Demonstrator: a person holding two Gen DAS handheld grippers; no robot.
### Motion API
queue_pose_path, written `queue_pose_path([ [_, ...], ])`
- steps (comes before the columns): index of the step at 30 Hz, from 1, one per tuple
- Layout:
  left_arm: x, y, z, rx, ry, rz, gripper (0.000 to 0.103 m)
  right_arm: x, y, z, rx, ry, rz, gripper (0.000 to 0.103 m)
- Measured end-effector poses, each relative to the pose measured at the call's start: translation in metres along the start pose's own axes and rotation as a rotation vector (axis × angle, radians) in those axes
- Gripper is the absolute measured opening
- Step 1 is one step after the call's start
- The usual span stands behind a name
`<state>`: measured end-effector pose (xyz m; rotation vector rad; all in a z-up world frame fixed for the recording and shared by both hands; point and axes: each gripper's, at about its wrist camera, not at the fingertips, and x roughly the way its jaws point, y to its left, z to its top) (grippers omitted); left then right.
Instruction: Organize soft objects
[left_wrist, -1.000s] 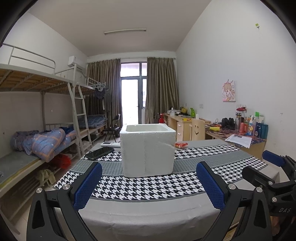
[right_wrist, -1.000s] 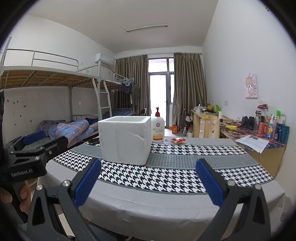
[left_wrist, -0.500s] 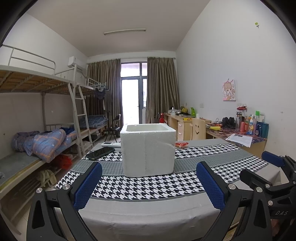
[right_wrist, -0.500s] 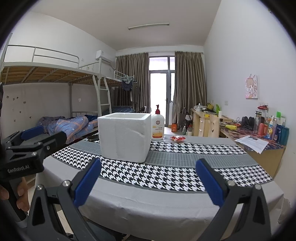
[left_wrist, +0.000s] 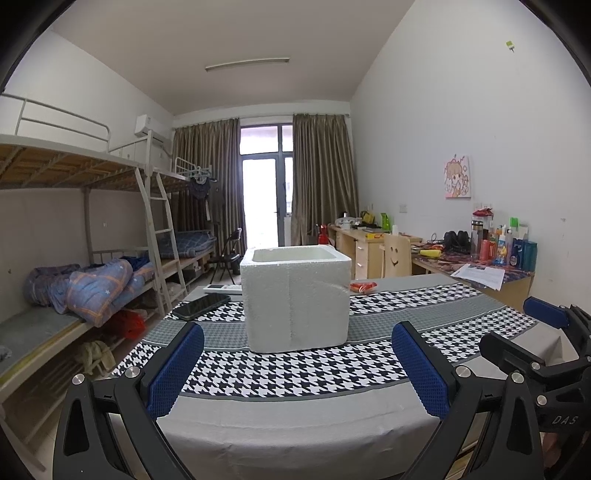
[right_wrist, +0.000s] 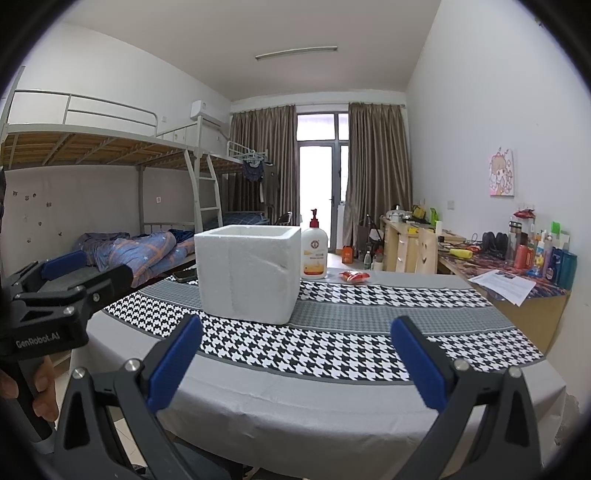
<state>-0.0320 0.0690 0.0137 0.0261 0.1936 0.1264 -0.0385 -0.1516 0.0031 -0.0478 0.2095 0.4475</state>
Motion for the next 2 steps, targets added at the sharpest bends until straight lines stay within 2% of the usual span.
queue_pose_path([
  [2,0.0002,0.0001,-0.0001,-0.001,-0.001,0.0,0.102,-0.0002,0.0002,-0.0001,-0.001,0.0,0.0,0.103],
])
